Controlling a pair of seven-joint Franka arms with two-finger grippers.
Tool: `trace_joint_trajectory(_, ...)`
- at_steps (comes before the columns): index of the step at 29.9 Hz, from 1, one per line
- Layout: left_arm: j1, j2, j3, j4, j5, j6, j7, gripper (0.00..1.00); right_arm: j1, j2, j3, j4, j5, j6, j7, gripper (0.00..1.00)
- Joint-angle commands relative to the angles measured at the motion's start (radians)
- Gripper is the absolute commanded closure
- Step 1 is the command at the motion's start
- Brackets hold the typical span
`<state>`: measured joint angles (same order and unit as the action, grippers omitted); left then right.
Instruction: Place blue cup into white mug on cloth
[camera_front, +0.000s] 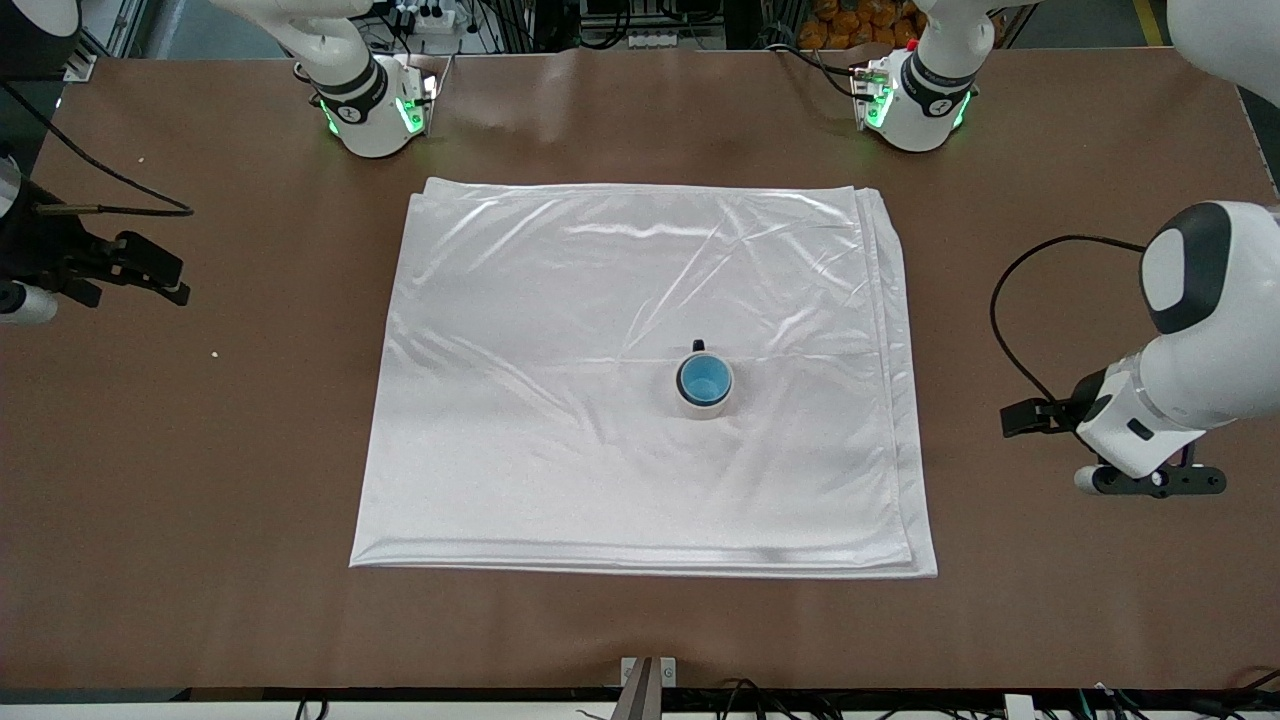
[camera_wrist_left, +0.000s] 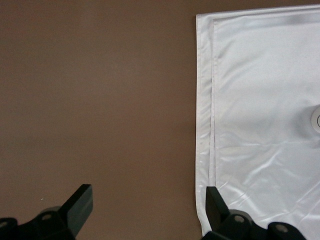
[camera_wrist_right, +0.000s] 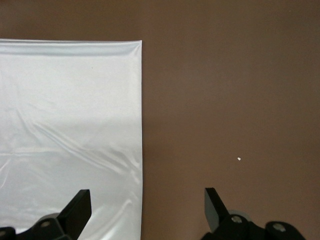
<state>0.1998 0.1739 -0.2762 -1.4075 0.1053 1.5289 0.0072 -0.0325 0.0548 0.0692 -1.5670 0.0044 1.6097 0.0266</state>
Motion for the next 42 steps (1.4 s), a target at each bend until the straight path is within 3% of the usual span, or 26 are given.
trace_joint_trajectory(1,-0.014,-0.099,0.011,-0.070,-0.058,-0.045,0.016,0.00,0.008,-0.010,-0.011,-0.015,-0.004,0.009,-0.013,0.00)
trace_joint_trajectory(9,-0.023,-0.131,0.011,-0.097,-0.073,-0.072,0.014,0.00,0.052,-0.006,-0.011,-0.010,-0.072,0.027,-0.010,0.00)
trace_joint_trajectory(22,-0.030,-0.131,0.049,-0.090,-0.139,-0.062,0.007,0.00,0.046,-0.006,-0.011,0.010,-0.061,0.030,-0.014,0.00)
trace_joint_trajectory(37,-0.040,-0.151,0.052,-0.094,-0.130,-0.055,-0.001,0.00,0.045,-0.009,-0.037,0.022,-0.034,0.033,-0.027,0.00)
trace_joint_trajectory(42,-0.100,-0.152,0.113,-0.094,-0.128,-0.055,-0.009,0.00,0.043,-0.009,-0.034,0.022,-0.027,0.033,-0.027,0.00)
